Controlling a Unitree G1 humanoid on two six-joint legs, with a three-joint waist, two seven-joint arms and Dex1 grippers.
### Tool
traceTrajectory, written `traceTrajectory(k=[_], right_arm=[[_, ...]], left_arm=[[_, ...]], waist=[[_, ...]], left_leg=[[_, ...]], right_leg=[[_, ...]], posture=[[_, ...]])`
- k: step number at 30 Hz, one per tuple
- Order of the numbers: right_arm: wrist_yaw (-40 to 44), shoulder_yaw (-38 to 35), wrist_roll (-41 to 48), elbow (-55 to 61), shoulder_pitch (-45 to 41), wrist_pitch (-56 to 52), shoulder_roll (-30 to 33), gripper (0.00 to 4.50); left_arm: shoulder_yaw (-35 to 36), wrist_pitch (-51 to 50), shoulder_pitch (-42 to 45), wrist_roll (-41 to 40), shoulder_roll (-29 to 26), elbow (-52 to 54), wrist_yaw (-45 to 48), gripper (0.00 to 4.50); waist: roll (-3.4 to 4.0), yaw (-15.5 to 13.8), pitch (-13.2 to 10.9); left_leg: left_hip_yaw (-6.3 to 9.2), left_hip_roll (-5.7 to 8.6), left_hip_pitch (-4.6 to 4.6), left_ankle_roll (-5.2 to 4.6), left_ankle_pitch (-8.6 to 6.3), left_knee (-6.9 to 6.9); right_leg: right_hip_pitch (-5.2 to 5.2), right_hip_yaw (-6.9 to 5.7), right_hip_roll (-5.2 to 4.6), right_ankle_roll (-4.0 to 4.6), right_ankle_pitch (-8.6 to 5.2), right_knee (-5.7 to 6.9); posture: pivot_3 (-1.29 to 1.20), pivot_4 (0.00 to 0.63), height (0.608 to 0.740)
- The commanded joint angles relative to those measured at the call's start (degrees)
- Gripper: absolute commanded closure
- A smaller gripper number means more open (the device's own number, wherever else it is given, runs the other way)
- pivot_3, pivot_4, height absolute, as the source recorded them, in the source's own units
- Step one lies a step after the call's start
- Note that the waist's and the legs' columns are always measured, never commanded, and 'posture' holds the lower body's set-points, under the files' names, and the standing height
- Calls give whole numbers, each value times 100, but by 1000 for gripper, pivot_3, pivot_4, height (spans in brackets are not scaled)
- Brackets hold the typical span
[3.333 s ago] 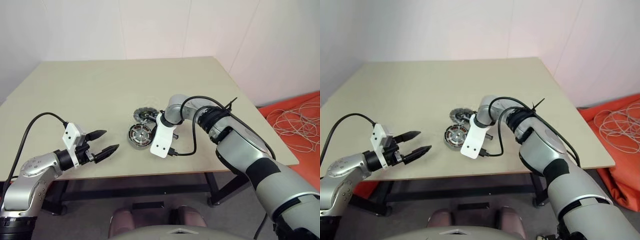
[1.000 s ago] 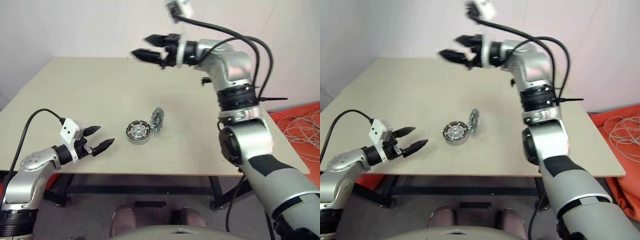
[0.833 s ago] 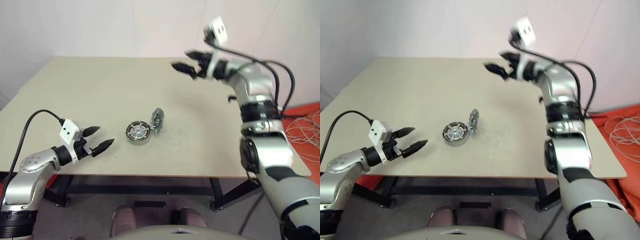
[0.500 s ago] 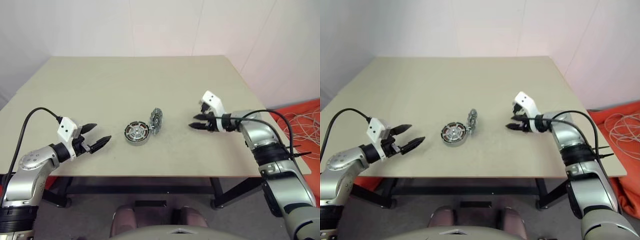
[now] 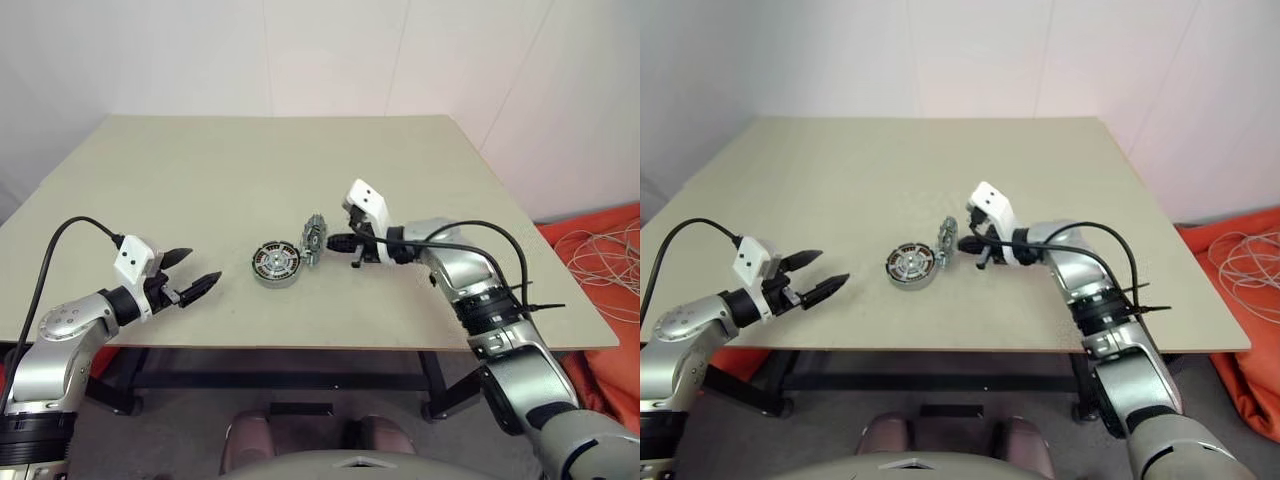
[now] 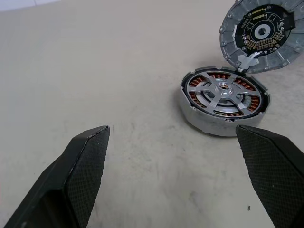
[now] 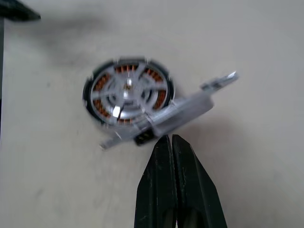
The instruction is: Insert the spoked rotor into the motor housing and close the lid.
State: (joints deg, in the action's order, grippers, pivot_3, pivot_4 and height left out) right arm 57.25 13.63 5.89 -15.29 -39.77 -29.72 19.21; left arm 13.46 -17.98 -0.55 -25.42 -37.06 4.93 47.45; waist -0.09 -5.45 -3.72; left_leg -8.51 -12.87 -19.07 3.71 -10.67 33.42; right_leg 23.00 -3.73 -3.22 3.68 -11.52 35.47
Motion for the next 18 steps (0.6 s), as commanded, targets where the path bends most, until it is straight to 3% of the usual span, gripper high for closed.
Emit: traceTrajectory(k=[1, 18], right_arm=[[-138, -107, 87, -145, -350, 272, -186, 4472], [-667, 591, -410, -1234, -747, 792, -1412, 4472]], left_arm=[[147, 59, 92, -35, -46, 88, -17, 0], [141, -208, 38, -141, -52, 264, 4, 0]], waist=[[0, 1, 0], [0, 16, 0]], left_leg=[[0, 0, -1, 0, 0, -1], [0, 0, -3, 2, 0, -20]], right_leg=[[0, 0, 0, 0, 0, 0], [10, 1, 0, 4, 0, 4]], posture=[[0, 0, 740], [0, 0, 740]])
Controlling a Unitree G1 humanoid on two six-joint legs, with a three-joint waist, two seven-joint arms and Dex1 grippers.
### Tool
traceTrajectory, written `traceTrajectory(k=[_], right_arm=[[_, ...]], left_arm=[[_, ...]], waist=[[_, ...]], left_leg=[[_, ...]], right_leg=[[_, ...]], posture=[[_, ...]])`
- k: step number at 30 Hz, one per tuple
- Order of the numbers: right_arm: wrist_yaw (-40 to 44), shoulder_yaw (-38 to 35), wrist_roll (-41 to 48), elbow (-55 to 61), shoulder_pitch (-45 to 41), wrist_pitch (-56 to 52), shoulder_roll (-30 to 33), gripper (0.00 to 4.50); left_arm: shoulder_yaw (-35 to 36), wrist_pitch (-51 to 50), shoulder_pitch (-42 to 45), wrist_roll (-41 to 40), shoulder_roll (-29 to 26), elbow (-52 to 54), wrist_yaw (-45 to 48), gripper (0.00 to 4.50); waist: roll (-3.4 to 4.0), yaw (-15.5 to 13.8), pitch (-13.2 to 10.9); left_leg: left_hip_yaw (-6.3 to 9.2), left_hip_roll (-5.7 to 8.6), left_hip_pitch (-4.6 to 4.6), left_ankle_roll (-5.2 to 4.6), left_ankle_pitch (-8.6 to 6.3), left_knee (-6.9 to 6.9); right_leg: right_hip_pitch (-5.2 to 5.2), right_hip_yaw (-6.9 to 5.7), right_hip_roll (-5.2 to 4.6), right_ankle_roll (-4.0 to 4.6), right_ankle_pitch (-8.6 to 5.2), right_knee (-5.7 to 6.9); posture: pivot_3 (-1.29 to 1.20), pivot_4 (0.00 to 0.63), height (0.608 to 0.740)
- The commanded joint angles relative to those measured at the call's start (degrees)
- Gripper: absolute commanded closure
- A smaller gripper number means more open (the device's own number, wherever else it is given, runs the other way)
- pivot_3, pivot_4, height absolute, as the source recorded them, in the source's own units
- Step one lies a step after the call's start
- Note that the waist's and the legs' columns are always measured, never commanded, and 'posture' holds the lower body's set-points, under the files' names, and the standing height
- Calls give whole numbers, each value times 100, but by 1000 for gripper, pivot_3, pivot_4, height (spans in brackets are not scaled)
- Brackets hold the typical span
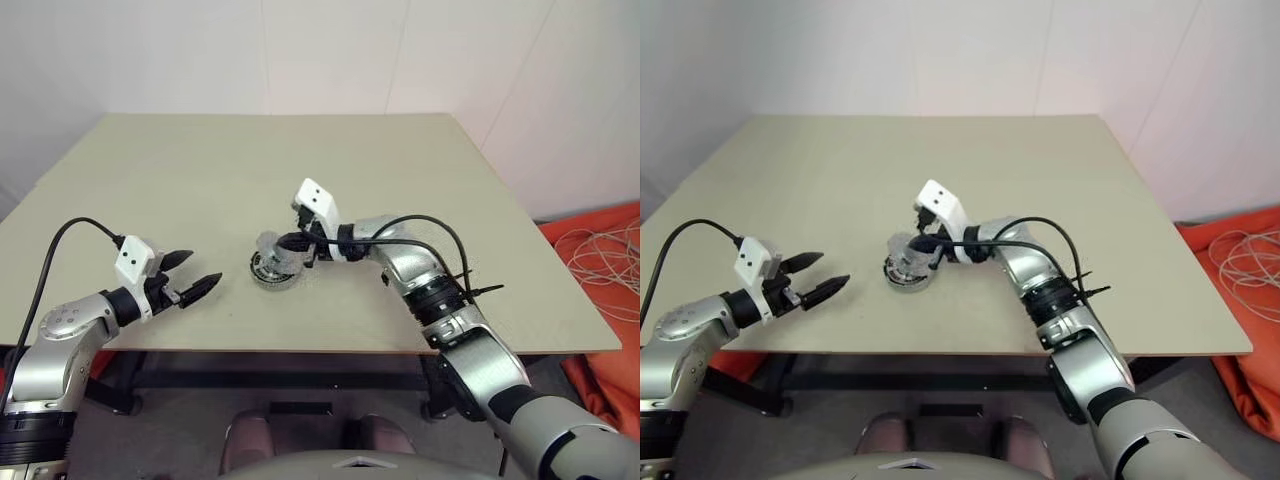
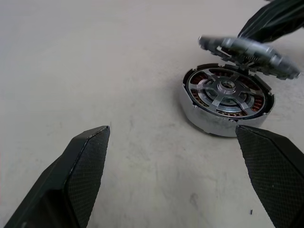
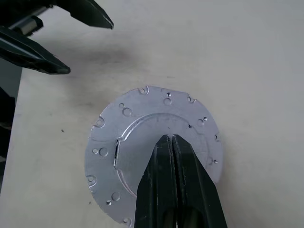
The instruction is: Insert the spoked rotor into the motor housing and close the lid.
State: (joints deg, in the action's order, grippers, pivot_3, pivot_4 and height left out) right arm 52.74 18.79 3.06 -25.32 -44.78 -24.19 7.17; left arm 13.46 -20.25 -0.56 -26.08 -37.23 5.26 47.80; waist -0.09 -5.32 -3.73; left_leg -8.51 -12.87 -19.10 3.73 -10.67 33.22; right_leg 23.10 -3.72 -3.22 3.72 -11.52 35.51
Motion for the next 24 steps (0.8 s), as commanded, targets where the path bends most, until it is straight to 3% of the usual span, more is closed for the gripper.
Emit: traceTrajectory(k=[1, 11, 23, 24], right_arm=[[-271, 125, -204, -367, -253, 311, -274, 4472], [-242, 292, -499, -768, -188, 776, -350, 4472], [342, -347, 348, 317, -35, 416, -62, 4472], [359, -373, 396, 405, 4, 363, -22, 4305]], left_arm=[[131, 14, 38, -72, -22, 243, -46, 0], [94, 3, 17, -69, 48, 285, -105, 0], [-9, -8, 187, -39, 52, 149, -27, 0], [-10, 4, 192, -30, 44, 139, -14, 0]], waist=[[0, 8, 0], [-1, 4, 1], [-4, -4, 2], [-4, -5, 2]], left_leg=[[0, 0, 2, 1, 0, 1], [1, 0, 1, 2, 2, 2], [1, 0, 1, 2, 2, 2], [1, 0, 1, 2, 2, 2]], right_leg=[[-1, 0, 0, 0, 0, 0], [-3, 1, -1, 1, 1, 2], [-4, 1, -1, 1, 1, 5], [-4, 2, -1, 1, 1, 5]], posture=[[0, 0, 740], [0, 0, 740], [0, 0, 740], [0, 0, 740]])
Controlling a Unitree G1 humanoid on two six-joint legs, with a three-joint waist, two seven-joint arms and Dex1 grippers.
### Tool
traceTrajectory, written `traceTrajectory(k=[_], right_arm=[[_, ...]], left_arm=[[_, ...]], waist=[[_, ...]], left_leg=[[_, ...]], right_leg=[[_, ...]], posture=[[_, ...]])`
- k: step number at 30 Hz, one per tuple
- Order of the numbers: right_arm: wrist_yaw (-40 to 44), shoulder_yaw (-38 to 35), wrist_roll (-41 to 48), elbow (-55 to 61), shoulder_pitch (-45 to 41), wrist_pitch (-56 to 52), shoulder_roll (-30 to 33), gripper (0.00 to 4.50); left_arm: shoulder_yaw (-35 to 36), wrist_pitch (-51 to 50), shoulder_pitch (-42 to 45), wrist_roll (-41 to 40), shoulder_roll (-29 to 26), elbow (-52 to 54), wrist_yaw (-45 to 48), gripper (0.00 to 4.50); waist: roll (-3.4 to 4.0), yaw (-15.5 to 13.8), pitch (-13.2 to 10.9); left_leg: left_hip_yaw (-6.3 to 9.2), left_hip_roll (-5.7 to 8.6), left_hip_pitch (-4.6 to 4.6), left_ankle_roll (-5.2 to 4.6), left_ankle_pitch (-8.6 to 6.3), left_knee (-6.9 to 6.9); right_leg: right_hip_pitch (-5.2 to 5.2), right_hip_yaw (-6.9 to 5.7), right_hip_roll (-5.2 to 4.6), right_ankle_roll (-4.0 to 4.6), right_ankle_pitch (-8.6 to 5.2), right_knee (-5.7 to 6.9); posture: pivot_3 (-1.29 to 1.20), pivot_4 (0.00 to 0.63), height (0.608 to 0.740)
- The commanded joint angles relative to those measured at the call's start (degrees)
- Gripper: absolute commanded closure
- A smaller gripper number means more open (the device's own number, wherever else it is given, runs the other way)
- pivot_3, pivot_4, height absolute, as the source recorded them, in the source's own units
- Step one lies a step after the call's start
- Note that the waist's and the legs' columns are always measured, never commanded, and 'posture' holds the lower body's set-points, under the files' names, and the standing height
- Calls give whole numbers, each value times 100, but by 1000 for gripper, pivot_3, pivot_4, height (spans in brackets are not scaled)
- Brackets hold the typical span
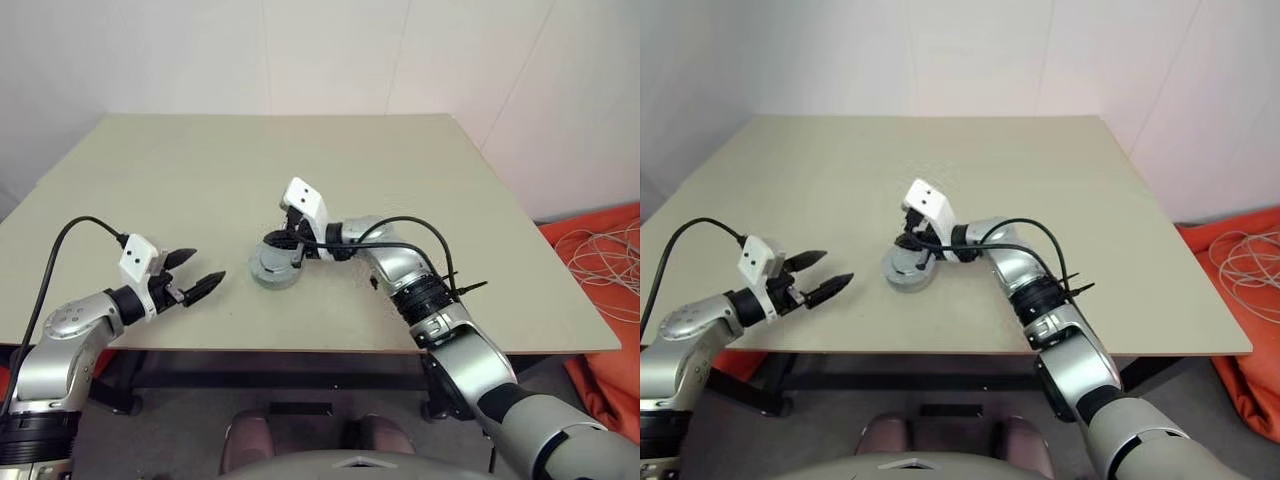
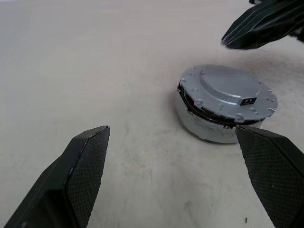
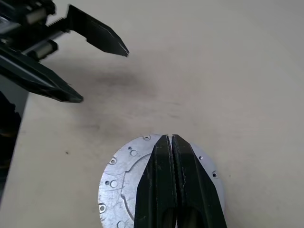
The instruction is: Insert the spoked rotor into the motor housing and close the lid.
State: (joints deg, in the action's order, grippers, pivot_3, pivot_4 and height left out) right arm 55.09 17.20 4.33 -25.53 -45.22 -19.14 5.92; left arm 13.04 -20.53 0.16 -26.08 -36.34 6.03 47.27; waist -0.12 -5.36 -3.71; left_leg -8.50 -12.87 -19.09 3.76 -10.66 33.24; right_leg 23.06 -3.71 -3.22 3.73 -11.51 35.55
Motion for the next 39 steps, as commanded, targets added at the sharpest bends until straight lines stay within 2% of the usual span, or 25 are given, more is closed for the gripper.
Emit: traceTrajectory(k=[1, 4, 13, 39], right_arm=[[162, -237, 327, 511, 98, -212, 146, 4093], [222, -239, 401, 684, 250, -305, 247, 3295], [193, -190, 400, 671, 494, -99, 219, 119], [-172, 76, -312, -1048, 44, 1239, -231, 52]], left_arm=[[24, 89, 121, 1, -62, 51, 73, 0], [41, 157, 46, -86, -90, 133, 282, 0], [191, 76, -137, -269, -97, 230, 448, 0], [299, 48, -312, -297, -138, 364, 385, 0]], waist=[[0, -2, 0], [-1, -1, 0], [-1, 3, 0], [0, 14, 0]], left_leg=[[0, 0, 0, 0, 0, 0], [0, -1, 0, 0, 0, 0], [-1, -1, 0, 0, 0, -1], [0, -1, 0, 0, 0, -1]], right_leg=[[0, 0, 0, 0, 0, 0], [0, 0, 1, 0, 0, 0], [1, 0, 1, -1, 0, -1], [1, 0, 0, 0, 0, -2]], posture=[[0, 0, 740], [0, 0, 740], [0, 0, 740], [0, 0, 740]])
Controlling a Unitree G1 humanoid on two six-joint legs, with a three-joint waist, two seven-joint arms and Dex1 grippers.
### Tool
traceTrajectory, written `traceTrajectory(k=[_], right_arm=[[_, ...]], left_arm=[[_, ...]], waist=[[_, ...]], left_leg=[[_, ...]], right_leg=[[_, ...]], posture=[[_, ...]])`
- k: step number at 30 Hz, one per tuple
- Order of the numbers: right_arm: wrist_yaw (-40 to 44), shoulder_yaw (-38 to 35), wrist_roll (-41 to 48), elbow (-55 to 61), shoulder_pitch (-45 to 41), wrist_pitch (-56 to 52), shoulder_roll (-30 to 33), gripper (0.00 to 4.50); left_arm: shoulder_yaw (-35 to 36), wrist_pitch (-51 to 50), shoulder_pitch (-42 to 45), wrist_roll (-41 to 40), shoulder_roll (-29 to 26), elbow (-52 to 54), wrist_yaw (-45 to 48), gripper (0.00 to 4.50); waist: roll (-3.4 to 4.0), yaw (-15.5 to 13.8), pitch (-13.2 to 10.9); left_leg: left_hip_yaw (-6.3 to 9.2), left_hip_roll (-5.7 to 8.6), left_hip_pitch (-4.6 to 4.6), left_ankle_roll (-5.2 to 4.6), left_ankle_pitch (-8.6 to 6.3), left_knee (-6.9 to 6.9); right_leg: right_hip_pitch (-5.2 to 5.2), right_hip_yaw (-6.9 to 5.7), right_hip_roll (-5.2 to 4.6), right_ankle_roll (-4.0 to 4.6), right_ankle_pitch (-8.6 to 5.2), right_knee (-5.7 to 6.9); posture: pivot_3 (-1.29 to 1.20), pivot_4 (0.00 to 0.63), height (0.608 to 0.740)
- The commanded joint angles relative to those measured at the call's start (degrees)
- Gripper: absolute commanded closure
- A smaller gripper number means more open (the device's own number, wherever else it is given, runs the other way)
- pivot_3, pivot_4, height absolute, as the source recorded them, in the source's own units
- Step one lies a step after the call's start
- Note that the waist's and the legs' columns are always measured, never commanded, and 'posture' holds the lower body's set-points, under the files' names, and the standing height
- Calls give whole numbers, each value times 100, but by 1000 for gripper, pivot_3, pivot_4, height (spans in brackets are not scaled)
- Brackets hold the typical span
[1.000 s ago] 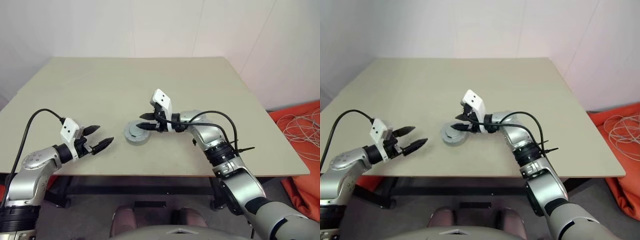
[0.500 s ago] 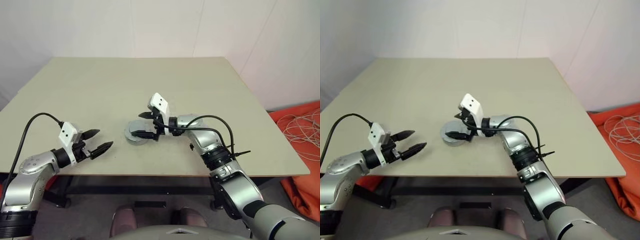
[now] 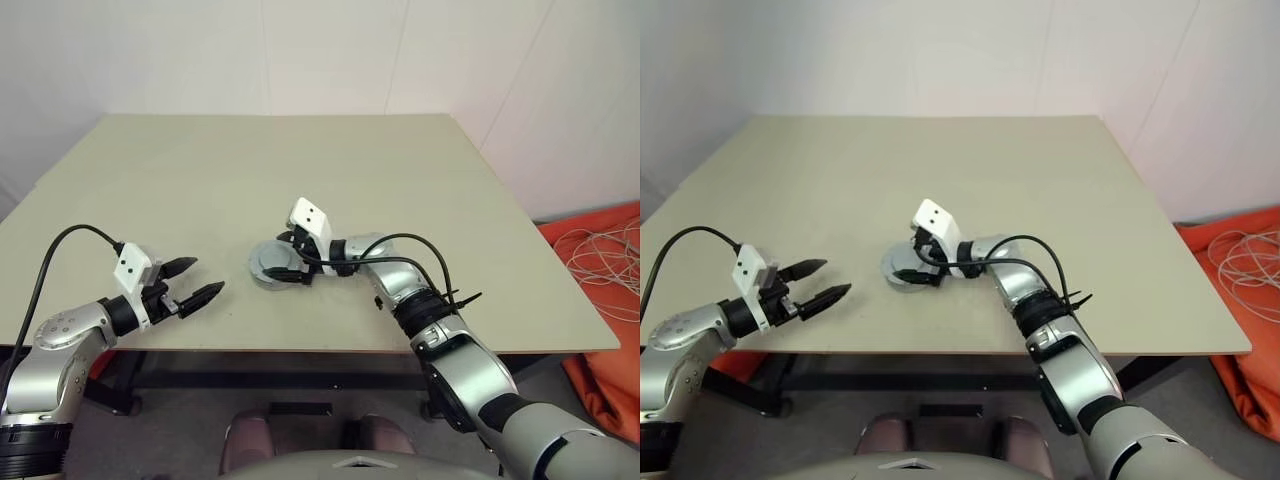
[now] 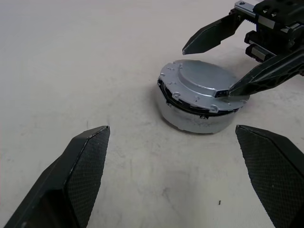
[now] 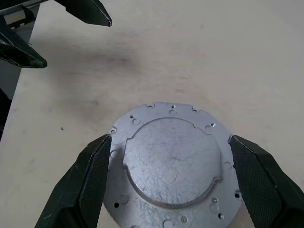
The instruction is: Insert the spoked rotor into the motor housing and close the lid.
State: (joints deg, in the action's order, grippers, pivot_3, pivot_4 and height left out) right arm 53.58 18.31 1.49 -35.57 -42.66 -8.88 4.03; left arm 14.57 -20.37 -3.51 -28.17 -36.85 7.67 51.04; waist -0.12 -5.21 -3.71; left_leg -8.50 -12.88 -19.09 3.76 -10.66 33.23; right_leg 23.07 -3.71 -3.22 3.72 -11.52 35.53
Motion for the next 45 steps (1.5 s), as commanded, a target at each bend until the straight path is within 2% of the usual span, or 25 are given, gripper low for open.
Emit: traceTrajectory(k=[1, 6, 10, 11, 34, 45], right_arm=[[-19, -34, -43, -80, -219, 237, -51, 52], [81, -28, -92, -187, -238, 212, -87, 52], [95, -60, -102, -229, -262, 194, -107, 1243], [95, -77, -94, -238, -281, 185, -110, 1397], [-121, -220, -61, -232, -376, 101, -108, 1396], [-214, -21, -383, -603, -413, 63, -63, 1396]], left_arm=[[150, 28, 47, -89, -89, 207, 7, 0], [148, -9, 32, -95, -82, 253, -19, 0], [148, -26, 38, -96, -78, 261, -34, 0], [147, -31, 49, -96, -76, 257, -39, 0], [72, -17, 145, -55, -63, 163, -41, 0], [189, -41, -319, -90, -132, 113, 66, 0]], waist=[[0, 0, 0], [1, 0, 0], [1, 0, -1], [1, 0, -1], [2, -6, -1], [2, -11, -2]], left_leg=[[0, 0, 0, 0, 0, 0], [0, 0, 0, 0, 0, 0], [0, -1, 1, 0, 0, 0], [0, -1, 1, 0, 0, 0], [0, 0, -1, 0, 0, 0], [0, 0, 0, 0, 0, 0]], right_leg=[[0, 0, 0, 0, 0, 0], [0, 0, 0, 0, 0, 0], [0, 0, 0, 0, 0, 0], [0, 0, 0, 0, 0, 0], [1, 0, 0, 0, 0, 0], [1, 0, 0, 0, 0, 1]], posture=[[0, 0, 740], [0, 0, 740], [0, 0, 740], [0, 0, 740], [0, 0, 740], [0, 0, 740]])
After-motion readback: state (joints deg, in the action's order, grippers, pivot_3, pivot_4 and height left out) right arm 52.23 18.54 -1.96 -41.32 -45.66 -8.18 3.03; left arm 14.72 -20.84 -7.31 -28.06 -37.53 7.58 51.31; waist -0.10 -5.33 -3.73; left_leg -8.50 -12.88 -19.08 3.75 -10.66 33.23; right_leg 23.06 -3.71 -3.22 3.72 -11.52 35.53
